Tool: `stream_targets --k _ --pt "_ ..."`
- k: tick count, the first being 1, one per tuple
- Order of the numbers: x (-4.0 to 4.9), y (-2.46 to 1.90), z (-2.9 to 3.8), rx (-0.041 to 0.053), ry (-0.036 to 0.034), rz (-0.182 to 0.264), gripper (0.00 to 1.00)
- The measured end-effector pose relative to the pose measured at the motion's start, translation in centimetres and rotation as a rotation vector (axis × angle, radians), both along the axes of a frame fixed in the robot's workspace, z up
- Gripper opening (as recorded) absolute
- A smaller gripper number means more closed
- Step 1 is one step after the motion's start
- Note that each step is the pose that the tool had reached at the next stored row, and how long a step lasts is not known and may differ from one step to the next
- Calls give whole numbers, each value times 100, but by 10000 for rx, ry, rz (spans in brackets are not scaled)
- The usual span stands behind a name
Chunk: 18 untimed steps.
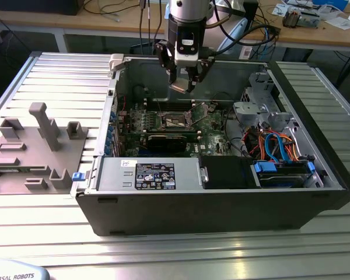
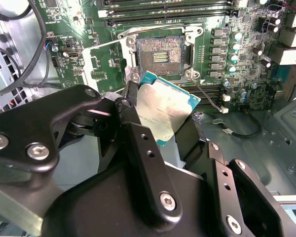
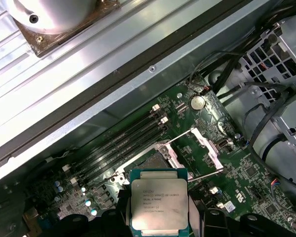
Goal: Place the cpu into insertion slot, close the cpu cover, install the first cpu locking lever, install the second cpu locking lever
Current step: 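Place the cpu into insertion slot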
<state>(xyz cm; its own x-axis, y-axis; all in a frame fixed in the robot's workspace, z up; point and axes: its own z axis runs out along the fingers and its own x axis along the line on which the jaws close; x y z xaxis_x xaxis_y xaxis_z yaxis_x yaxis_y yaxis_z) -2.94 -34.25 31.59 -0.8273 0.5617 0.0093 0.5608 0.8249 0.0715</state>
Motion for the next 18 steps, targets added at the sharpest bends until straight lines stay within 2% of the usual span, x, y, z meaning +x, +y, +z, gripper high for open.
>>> stream_targets --k 18 --pt "0 0 -9 0 0 -140 55"
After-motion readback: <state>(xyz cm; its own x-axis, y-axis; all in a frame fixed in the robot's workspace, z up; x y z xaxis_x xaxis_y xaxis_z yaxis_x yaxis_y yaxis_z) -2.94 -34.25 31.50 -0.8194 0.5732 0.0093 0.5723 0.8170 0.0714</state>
